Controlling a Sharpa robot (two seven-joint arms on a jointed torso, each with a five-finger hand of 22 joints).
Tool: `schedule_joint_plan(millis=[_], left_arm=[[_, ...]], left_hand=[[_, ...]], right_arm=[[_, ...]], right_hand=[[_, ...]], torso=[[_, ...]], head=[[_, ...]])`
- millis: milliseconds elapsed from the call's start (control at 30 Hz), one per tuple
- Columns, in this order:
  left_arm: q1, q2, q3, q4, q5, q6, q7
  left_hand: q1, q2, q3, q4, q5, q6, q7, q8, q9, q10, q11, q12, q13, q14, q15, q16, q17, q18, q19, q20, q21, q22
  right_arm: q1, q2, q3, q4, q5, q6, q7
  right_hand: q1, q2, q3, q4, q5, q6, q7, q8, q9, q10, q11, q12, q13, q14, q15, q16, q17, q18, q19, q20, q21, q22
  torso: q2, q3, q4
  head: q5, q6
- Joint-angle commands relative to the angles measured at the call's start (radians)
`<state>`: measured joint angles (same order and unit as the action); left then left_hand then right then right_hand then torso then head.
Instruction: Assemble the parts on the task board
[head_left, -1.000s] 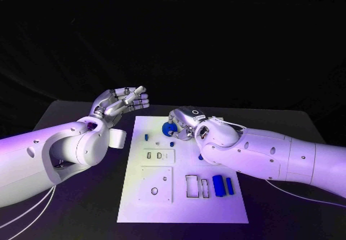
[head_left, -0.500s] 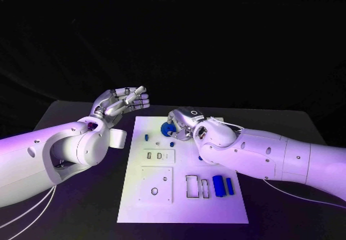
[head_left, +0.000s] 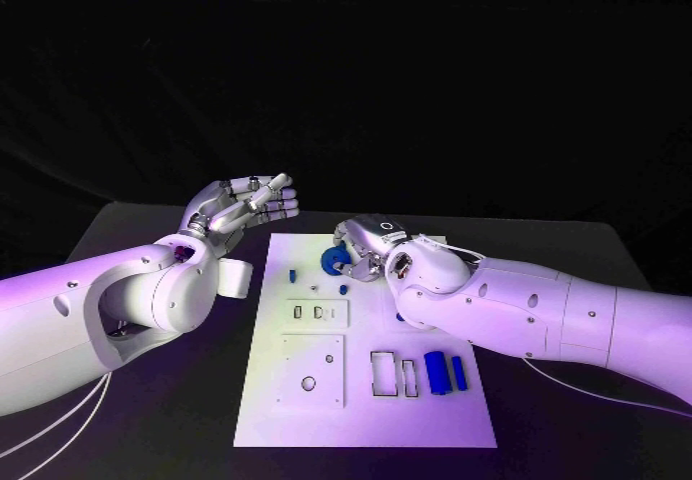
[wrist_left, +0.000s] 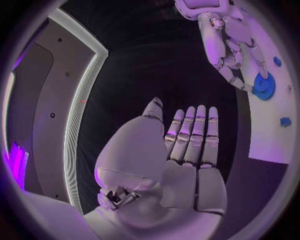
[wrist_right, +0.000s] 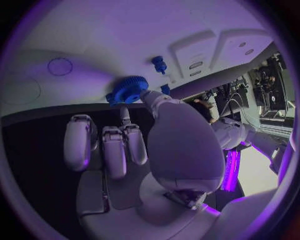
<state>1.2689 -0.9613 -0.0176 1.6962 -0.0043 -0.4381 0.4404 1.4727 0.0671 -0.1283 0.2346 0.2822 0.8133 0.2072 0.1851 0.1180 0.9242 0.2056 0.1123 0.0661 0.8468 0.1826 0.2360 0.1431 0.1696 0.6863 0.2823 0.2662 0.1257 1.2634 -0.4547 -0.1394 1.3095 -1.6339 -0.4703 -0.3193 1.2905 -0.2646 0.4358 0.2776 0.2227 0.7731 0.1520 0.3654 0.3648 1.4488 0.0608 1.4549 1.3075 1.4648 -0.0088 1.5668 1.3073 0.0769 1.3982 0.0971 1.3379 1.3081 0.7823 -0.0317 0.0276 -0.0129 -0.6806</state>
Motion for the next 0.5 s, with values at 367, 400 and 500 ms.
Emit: schedule_joint_plan(millis=[367, 400, 500], left_arm=[[0.001, 0.004, 0.001, -0.003, -0.004, 0.022, -0.002], [0.001, 0.004, 0.001, -0.003, -0.004, 0.023, -0.002], [0.001, 0.005, 0.001, -0.003, -0.004, 0.022, -0.004]], left_hand=[[0.009, 0.002, -0.004, 0.001, 0.004, -0.009, 0.035, 0.007, 0.001, -0.002, 0.007, -0.004, -0.001, -0.009, 0.0, -0.007, 0.001, 0.005, -0.008, 0.002, -0.002, -0.001], [0.009, 0.002, -0.004, 0.001, 0.004, -0.009, 0.035, 0.007, 0.001, -0.002, 0.007, -0.004, -0.001, -0.009, 0.0, -0.007, 0.001, 0.005, -0.008, 0.002, -0.002, -0.001], [0.009, 0.002, -0.004, 0.001, 0.004, -0.009, 0.035, 0.007, 0.001, -0.002, 0.007, -0.004, -0.001, -0.009, 0.0, -0.007, 0.001, 0.005, -0.008, 0.002, -0.002, -0.001]], right_arm=[[0.0, -0.017, -0.001, 0.013, 0.049, 0.067, 0.016], [0.0, -0.017, -0.001, 0.012, 0.056, 0.07, 0.016], [0.0, -0.018, -0.001, 0.007, 0.08, 0.076, 0.012]], right_hand=[[-0.092, 0.038, -0.012, 0.012, 0.082, 0.036, -0.011, 0.007, 0.0, 0.012, 0.0, 0.01, 0.119, 0.106, 0.002, 0.004, 0.263, -0.006, 0.008, 0.004, 0.001, 0.022], [-0.092, 0.038, -0.012, 0.012, 0.082, 0.036, -0.011, 0.007, 0.0, 0.012, 0.0, 0.01, 0.119, 0.106, 0.002, 0.004, 0.263, -0.006, 0.009, 0.004, 0.001, 0.022], [-0.106, 0.045, -0.009, 0.012, 0.089, 0.039, -0.011, 0.006, 0.0, 0.013, 0.0, 0.011, 0.12, 0.106, 0.001, 0.004, 0.263, -0.006, 0.009, 0.003, 0.002, 0.024]], torso=[[0.0, 0.0004, -0.0008], [-0.001, 0.0005, -0.0007], [-0.001, 0.0002, 0.0003]], head=[[0.005, -0.003], [0.005, -0.003], [0.006, -0.005]])
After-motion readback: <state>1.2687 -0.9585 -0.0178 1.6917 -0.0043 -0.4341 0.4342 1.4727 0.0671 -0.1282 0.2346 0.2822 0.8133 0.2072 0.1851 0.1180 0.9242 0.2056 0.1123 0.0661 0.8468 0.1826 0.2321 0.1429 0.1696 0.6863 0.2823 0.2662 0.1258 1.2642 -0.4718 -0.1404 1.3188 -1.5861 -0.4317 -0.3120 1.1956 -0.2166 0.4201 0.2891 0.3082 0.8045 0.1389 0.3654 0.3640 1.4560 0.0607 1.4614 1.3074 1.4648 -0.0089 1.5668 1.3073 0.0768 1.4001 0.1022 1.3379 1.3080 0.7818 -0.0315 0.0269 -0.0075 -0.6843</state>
